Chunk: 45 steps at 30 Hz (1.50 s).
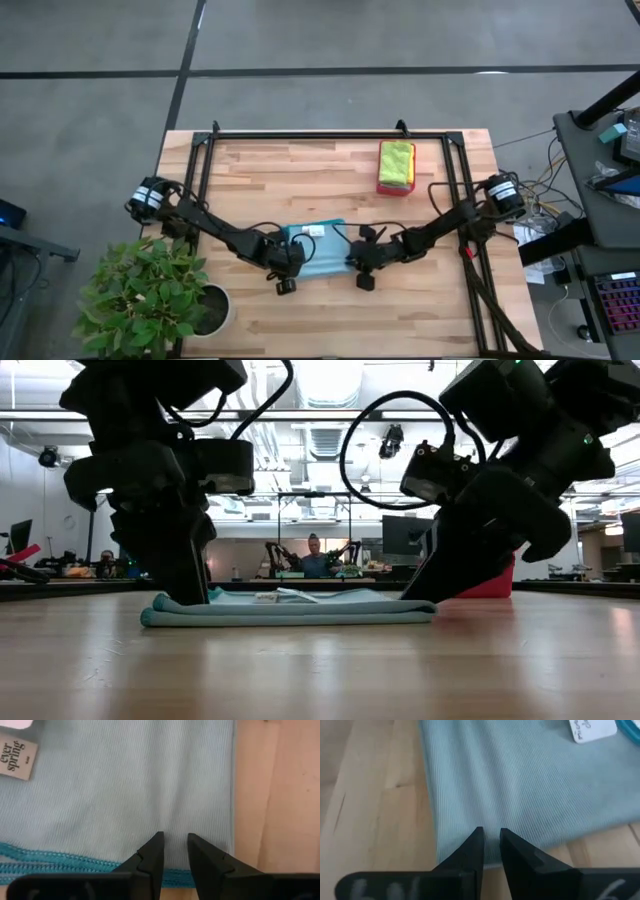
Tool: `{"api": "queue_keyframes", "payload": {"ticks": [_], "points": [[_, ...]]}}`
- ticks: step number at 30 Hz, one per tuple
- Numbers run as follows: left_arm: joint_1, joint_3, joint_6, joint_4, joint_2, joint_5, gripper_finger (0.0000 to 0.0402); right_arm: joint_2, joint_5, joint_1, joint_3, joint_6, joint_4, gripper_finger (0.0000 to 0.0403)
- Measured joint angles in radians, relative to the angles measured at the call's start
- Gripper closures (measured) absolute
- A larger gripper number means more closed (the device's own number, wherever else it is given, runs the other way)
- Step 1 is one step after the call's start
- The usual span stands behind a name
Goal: Fold microfiber towels
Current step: Fold the blue microfiber towel
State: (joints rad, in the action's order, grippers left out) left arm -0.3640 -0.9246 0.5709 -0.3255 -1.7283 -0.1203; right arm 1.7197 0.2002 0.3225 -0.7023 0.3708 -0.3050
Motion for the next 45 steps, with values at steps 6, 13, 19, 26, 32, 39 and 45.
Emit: {"api": "queue_keyframes", "payload": {"ticks": [6, 13, 19, 26, 32, 39, 45], "points": [[-0.002, -0.03, 0.021, -0.018, 0.007, 0.021, 0.0329, -0.092, -0.08, 0.005, 0.007, 0.033, 0.098, 0.0346], [-0.002, -0.043, 0.026, -0.009, 0.008, 0.017, 0.0329, -0.21, -0.082, 0.006, 0.007, 0.359, 0.232, 0.0346], [-0.004, -0.037, -0.007, -0.008, 0.009, 0.024, 0.0329, -0.276, -0.077, 0.004, 0.006, 0.558, 0.315, 0.0324], [-0.004, -0.033, -0.026, -0.005, 0.009, -0.028, 0.0329, -0.246, -0.046, -0.069, 0.006, 0.661, 0.31, 0.0261], [-0.003, -0.033, -0.026, 0.004, 0.002, -0.047, 0.0329, -0.183, -0.031, -0.123, 0.006, 0.628, 0.279, 0.0218], [-0.003, -0.033, -0.027, 0.004, 0.002, -0.052, 0.0329, -0.088, -0.051, -0.129, 0.002, 0.624, 0.119, 0.0193], [-0.003, -0.036, -0.026, 0.006, 0.001, -0.053, 0.0329, -0.044, -0.096, -0.129, 0.004, 0.624, -0.022, 0.0204]]}}
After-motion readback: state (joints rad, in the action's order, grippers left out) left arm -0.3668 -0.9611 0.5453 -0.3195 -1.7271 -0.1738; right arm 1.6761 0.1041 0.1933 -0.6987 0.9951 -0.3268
